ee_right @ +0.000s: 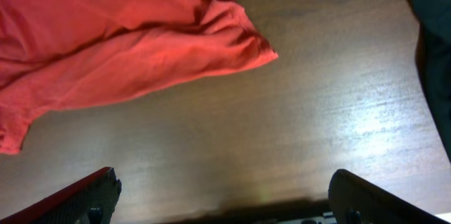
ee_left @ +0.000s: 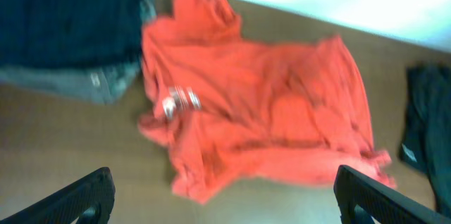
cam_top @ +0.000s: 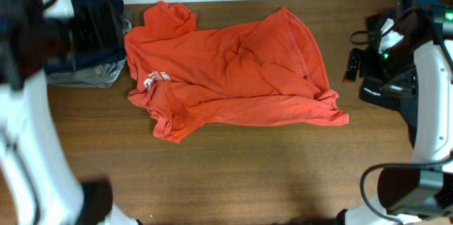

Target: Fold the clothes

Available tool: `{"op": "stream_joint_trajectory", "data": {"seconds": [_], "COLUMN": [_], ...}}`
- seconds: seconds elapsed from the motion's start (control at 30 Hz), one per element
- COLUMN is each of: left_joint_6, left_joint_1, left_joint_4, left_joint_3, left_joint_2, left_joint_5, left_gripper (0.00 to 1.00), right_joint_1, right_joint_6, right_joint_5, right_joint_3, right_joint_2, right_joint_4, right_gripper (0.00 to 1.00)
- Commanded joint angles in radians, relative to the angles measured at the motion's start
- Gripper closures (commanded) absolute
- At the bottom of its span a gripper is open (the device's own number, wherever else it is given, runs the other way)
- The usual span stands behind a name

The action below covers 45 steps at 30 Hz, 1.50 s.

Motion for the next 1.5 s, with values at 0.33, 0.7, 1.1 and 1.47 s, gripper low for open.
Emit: {"op": "stream_joint_trajectory", "data": {"seconds": [0.33,0.7,1.1,1.47], "left_joint_6": [-0.031,-0.068,-0.035,0.008], "left_joint_1": [-0.043,-0.042,-0.051,-0.150], "left_joint_4": [0.222,0.679,0.844,0.889], "left_joint_3": [-1.003,-1.438,-1.457,-1.457], "left_joint_2": [-0.295,-0.214,0.006,0.035], "left_joint_5": [-0.036,-0.030,-0.025,-0.046], "left_gripper": [0.17,0.18,0.41,0.44], "right_joint_1": [0.003,0.003,0.003,0.003], "right_joint_6": [-0.001,0.062,0.080,0.079], "right_joint_5": [-0.050,-0.054,-0.075,-0.074], "right_joint_3": [-0.288,-0.550,-0.584,-0.584], "right_joint_2": [-0.022,-0.021,-0.010,0.024], "right_joint_4": [0.170,0.420,0.492,0.519], "right_gripper": [0.01,0.00,0.09,0.12]}}
